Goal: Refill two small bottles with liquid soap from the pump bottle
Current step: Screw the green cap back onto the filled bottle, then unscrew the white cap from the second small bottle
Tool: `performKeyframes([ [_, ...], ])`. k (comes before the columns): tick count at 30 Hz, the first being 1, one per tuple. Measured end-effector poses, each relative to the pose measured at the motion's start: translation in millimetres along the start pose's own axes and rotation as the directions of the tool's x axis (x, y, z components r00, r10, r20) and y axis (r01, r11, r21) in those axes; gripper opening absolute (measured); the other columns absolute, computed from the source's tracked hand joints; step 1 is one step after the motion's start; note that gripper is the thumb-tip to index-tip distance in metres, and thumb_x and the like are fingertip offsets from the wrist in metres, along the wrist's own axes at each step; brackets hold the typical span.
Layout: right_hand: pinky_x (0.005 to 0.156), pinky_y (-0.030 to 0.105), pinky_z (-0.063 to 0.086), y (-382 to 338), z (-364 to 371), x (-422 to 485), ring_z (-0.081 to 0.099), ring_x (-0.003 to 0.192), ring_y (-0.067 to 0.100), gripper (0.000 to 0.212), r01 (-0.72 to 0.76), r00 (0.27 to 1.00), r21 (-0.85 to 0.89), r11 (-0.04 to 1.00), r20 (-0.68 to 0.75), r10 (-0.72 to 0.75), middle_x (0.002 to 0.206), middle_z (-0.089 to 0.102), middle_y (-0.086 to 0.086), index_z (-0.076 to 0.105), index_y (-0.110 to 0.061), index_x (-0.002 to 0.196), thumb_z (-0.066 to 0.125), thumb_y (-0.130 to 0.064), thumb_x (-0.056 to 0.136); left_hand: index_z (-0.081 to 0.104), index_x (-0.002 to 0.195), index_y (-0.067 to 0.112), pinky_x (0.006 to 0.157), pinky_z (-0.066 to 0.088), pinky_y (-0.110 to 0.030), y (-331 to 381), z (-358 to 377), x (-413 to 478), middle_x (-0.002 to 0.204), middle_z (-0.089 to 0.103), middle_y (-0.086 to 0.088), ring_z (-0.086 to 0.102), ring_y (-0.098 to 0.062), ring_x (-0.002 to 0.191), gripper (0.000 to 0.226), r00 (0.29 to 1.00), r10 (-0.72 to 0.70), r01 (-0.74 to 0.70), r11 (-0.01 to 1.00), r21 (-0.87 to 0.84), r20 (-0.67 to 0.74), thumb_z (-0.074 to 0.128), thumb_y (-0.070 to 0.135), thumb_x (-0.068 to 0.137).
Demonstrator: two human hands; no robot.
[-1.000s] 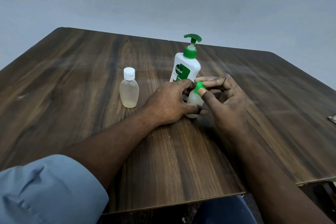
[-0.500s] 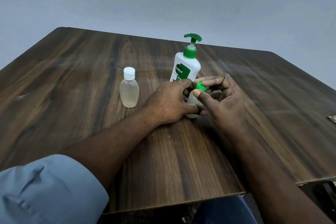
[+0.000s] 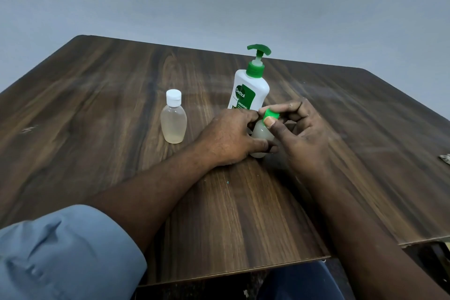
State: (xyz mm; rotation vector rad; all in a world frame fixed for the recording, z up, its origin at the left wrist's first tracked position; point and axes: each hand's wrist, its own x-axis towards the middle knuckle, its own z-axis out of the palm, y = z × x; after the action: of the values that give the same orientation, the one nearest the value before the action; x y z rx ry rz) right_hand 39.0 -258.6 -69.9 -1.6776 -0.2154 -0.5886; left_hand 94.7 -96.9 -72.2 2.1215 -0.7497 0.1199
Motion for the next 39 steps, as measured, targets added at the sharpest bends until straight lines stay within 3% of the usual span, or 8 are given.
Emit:
performKeyframes([
  [7, 0.093, 0.060, 0.060, 4, 4, 0, 0.075, 0.104, 0.030, 0.015, 0.043, 0.999, 0.008, 0.999, -0.022, -0.043, 0.107, 0.080, 0.009, 0.069, -0.027, 0.095, 0.075, -0.016, 0.087, 0.075, 0.107, 0.032, 0.072, 0.060, -0.039, 4, 4, -3, 0.094, 0.073, 0.009, 0.068, -0.005, 0.082, 0.056, 0.999, -0.008, 0.011, 0.996, 0.083, -0.032, 0.069, 0.069, 0.065],
  [12, 0.087, 0.065, 0.059, 6, 5, 1, 0.074, 0.104, 0.032, 0.018, 0.062, 0.997, -0.035, 0.997, -0.036, -0.064, 0.106, 0.080, 0.006, 0.071, -0.044, 0.088, 0.077, -0.028, 0.083, 0.074, 0.108, 0.026, 0.076, 0.059, -0.040, 6, 9, -6, 0.098, 0.071, 0.008, 0.066, -0.010, 0.087, 0.036, 0.996, -0.007, 0.021, 0.987, 0.159, -0.088, 0.078, 0.048, 0.079],
  [16, 0.083, 0.068, 0.060, 7, -3, 1, 0.073, 0.103, 0.045, 0.017, -0.023, 1.000, 0.026, 0.999, 0.019, 0.022, 0.111, 0.080, 0.007, 0.072, -0.034, 0.100, 0.079, -0.031, 0.085, 0.071, 0.105, 0.025, 0.073, 0.057, -0.039, 15, 8, -12, 0.098, 0.069, 0.007, 0.064, -0.012, 0.086, 0.042, 0.995, -0.033, 0.052, 0.979, 0.197, -0.096, 0.072, 0.056, 0.077],
  [19, 0.079, 0.055, 0.063, 4, -5, -2, 0.073, 0.106, 0.040, 0.020, -0.035, 0.998, 0.069, 0.997, 0.052, 0.031, 0.112, 0.080, 0.008, 0.071, -0.023, 0.108, 0.075, -0.029, 0.090, 0.070, 0.097, 0.028, 0.068, 0.055, -0.037, 24, 3, -24, 0.090, 0.069, 0.009, 0.065, -0.011, 0.081, 0.038, 0.993, -0.057, 0.077, 0.977, 0.197, -0.105, 0.075, 0.060, 0.077],
  [22, 0.086, 0.048, 0.060, 1, -1, -5, 0.075, 0.103, 0.027, 0.023, 0.039, 0.995, 0.002, 0.999, 0.088, -0.039, 0.112, 0.079, 0.004, 0.072, -0.025, 0.108, 0.072, -0.042, 0.092, 0.072, 0.101, 0.027, 0.070, 0.054, -0.036, 27, -10, -51, 0.090, 0.069, 0.009, 0.064, -0.010, 0.082, 0.042, 0.989, -0.047, 0.087, 0.953, 0.291, -0.142, 0.077, 0.063, 0.079],
  [25, 0.075, 0.036, 0.053, 0, 4, -8, 0.068, 0.081, 0.011, 0.028, 0.053, 0.994, -0.099, 0.994, 0.099, -0.043, 0.102, 0.079, -0.002, 0.074, -0.024, 0.099, 0.070, -0.050, 0.089, 0.069, 0.093, 0.028, 0.065, 0.044, -0.034, 17, -31, -90, 0.082, 0.064, 0.011, 0.059, -0.010, 0.076, 0.043, 0.978, -0.037, 0.111, 0.926, 0.360, -0.207, 0.075, 0.068, 0.078],
  [32, 0.065, 0.010, 0.043, -19, 25, -7, 0.064, 0.076, -0.004, 0.007, 0.122, 0.968, -0.373, 0.920, 0.251, -0.027, 0.091, 0.074, -0.018, 0.074, -0.027, 0.094, 0.080, -0.029, 0.092, 0.070, 0.108, 0.028, 0.074, 0.052, -0.038, -17, -107, -153, 0.089, 0.071, 0.005, 0.066, -0.020, 0.084, 0.055, 0.880, -0.212, 0.383, 0.845, 0.372, -0.425, 0.081, 0.068, 0.072],
  [39, 0.084, 0.024, 0.058, -25, 84, 10, 0.071, 0.092, 0.004, 0.038, 0.149, 0.896, -0.442, 0.885, 0.439, 0.069, 0.112, 0.072, -0.013, 0.066, -0.027, 0.118, 0.085, -0.037, 0.086, 0.062, 0.116, 0.023, 0.063, 0.036, -0.035, -36, -133, -134, 0.104, 0.072, 0.002, 0.064, -0.023, 0.095, 0.074, 0.804, -0.303, 0.531, 0.753, 0.388, -0.511, 0.082, 0.074, 0.067],
])
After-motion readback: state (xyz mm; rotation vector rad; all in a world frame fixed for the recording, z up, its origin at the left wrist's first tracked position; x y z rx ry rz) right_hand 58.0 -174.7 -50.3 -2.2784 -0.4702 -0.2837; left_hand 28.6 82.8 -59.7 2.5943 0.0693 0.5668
